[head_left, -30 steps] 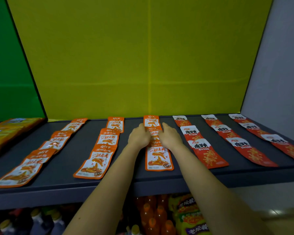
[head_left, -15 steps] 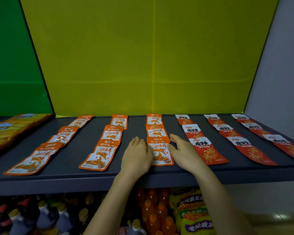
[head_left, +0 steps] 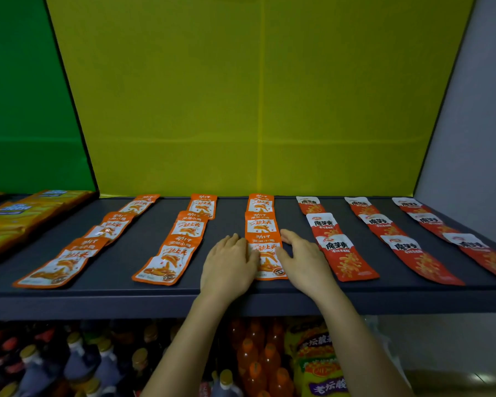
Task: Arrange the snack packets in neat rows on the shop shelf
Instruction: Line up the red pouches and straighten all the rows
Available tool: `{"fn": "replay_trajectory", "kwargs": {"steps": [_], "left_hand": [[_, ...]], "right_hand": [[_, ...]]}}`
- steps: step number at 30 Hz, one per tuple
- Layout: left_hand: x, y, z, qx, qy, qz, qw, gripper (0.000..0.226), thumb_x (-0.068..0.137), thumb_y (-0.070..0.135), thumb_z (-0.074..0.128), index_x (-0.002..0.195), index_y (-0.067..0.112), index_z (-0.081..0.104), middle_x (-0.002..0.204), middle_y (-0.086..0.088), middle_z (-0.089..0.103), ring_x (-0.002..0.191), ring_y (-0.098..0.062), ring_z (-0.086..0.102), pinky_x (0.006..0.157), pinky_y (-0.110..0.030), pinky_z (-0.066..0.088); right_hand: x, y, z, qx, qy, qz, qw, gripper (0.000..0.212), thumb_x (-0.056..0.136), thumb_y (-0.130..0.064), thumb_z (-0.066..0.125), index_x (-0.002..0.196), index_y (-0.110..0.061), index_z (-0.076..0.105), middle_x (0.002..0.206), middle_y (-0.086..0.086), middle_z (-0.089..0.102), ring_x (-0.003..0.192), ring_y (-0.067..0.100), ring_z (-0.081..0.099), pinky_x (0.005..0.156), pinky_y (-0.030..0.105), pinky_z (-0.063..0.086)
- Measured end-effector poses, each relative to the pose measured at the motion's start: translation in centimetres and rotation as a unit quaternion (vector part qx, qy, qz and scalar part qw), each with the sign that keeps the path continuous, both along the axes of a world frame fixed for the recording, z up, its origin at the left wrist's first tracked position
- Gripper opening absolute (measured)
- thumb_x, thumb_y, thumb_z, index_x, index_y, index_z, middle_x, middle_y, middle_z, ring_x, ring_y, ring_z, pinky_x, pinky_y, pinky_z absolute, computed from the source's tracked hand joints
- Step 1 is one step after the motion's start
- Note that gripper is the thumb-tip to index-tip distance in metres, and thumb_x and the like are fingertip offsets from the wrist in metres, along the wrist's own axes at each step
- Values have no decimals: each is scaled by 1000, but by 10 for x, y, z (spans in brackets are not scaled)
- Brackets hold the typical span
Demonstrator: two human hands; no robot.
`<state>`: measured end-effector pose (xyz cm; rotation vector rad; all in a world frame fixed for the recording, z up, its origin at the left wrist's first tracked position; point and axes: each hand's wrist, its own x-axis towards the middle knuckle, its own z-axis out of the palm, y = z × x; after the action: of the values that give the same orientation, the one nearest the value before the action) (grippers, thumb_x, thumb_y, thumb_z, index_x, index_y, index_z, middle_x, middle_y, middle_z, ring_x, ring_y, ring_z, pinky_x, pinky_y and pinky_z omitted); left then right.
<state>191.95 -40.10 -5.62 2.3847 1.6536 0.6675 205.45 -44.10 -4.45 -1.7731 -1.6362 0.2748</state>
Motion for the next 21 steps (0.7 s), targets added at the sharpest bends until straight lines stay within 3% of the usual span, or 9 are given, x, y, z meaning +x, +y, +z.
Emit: {"fn": "replay_trajectory", "kwargs": {"steps": [5, 9, 12, 14, 18, 21], "left_hand": [[-4, -9, 8, 21, -76, -5, 997, 43, 96, 34, 39, 133, 12, 44, 147, -6, 38, 136, -19, 30, 108, -33, 28], [-28, -15, 28, 99, -130, -13, 986, 33, 94, 26, 45, 121, 10, 55, 127, -7, 55, 119, -21, 47, 94, -28, 34], [-59, -8, 47, 118, -158, 19, 980, 27, 93, 21, 47, 114, 9, 60, 119, -10, 60, 114, -27, 52, 93, -34, 39], [-81, 4, 55, 88, -158, 35, 983, 28, 93, 20, 47, 115, 7, 59, 120, -13, 60, 113, -30, 53, 93, -40, 43], [-115, 34, 55, -11, -157, 61, 986, 30, 93, 24, 45, 111, 1, 53, 114, -23, 60, 103, -37, 57, 80, -39, 45], [-127, 57, 45, -72, -113, 58, 989, 32, 94, 25, 45, 113, 0, 47, 119, -23, 56, 110, -35, 53, 84, -36, 40]], "right_hand": [[2, 2, 3, 16, 18, 17, 1000, 42, 95, -23, 46, 136, -15, 42, 135, 3, 53, 123, 19, 48, 100, 35, 42], [-4, 7, 17, 33, 33, 29, 998, 45, 95, -20, 46, 139, -13, 40, 142, 5, 46, 131, 19, 42, 108, 38, 36], [-23, 15, 30, 52, 27, 38, 998, 43, 95, -19, 45, 138, -13, 42, 141, 6, 48, 129, 21, 45, 106, 36, 37], [-41, 24, 37, 41, 44, 65, 996, 44, 95, -19, 45, 138, -12, 42, 140, 6, 49, 127, 21, 46, 103, 35, 39], [-84, 51, 45, -28, 46, 94, 994, 43, 95, -19, 47, 135, -4, 41, 139, 12, 48, 127, 26, 46, 104, 37, 37], [-109, 72, 44, -92, 21, 67, 993, 44, 94, -23, 47, 133, -4, 40, 139, 15, 47, 127, 31, 45, 99, 35, 38]]}}
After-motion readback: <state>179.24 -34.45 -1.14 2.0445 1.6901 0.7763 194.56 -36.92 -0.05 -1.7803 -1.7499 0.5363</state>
